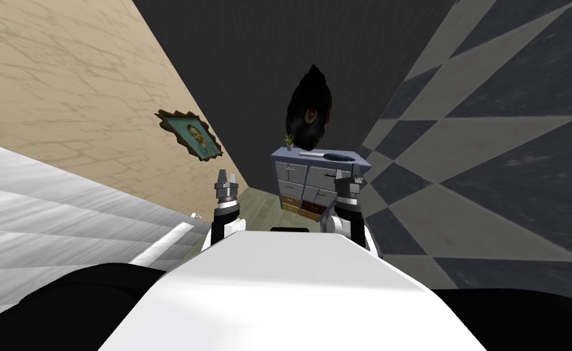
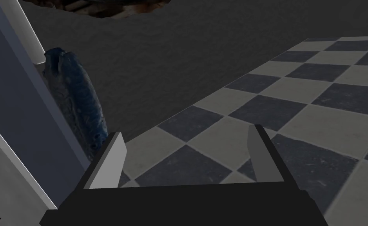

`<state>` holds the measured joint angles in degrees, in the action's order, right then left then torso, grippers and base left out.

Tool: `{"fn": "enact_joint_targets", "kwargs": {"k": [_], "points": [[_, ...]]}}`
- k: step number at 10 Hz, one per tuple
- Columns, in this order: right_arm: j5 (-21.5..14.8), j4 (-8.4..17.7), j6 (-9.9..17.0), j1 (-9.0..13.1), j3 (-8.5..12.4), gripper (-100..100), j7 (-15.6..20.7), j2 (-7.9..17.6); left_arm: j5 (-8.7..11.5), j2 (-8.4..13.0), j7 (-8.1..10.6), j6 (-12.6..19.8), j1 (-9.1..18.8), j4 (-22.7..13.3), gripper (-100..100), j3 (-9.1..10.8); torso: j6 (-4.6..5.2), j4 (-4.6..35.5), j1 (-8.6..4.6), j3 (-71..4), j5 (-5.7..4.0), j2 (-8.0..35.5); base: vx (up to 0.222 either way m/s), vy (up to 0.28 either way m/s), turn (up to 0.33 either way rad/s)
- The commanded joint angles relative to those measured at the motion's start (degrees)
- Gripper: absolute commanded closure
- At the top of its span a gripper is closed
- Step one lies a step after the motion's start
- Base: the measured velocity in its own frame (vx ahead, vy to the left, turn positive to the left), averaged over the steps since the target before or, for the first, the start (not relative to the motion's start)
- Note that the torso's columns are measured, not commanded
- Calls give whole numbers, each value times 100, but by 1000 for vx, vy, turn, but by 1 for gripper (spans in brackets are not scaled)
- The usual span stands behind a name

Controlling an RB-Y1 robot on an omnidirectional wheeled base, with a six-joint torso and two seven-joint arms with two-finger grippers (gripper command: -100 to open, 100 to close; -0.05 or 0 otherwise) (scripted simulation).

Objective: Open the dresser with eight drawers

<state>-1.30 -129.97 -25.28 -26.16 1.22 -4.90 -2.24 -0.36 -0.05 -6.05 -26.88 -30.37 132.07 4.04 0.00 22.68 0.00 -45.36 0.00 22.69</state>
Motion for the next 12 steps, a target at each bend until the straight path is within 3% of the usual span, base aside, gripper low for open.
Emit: {"fn": "enact_joint_targets", "kwargs": {"k": [1, 3, 4, 6, 7, 10, 12], "points": [[0, 0, 0, 0, 0, 0, 0, 0, 0, 0, 0, 0, 0, 0, 0, 0, 0, 423, 0, -845, 0, 424, 0, 0, 0], [0, 0, 0, 0, 0, 0, 0, 0, 0, 0, 0, 0, 0, 0, 0, 0, 0, 1269, 0, -2537, 0, 1270, 0, 0, 0], [-72, 33, 4, 15, 7, -100, 101, 280, 0, 0, 0, 0, 0, 0, 0, 0, 0, 1692, 0, -3383, 0, 1693, 4, 18, -35], [-237, 112, 12, 50, 24, -100, 338, 605, 0, -1, 0, 1, -1, -2, 0, 0, 0, 1937, 9, -3889, 3, 1940, -5, 50, -59], [-237, 112, 12, 50, 24, -100, 338, 654, 0, -1, 0, 1, -1, -2, 0, -1, 0, 1954, 12, -3914, 4, 1956, -5, 51, -27], [-632, 307, 21, 133, 67, -100, 852, 1103, 0, -1, 0, 1, -1, -2, 0, -1, 0, 1959, 1, -3923, 0, 1955, 8, 68, -85], [-796, 390, 22, 167, 85, -100, 1147, 1217, 0, -1, 0, 1, -1, -2, 0, -1, -1, 1961, 2, -3920, 1, 1961, 4, 76, -51]]}}
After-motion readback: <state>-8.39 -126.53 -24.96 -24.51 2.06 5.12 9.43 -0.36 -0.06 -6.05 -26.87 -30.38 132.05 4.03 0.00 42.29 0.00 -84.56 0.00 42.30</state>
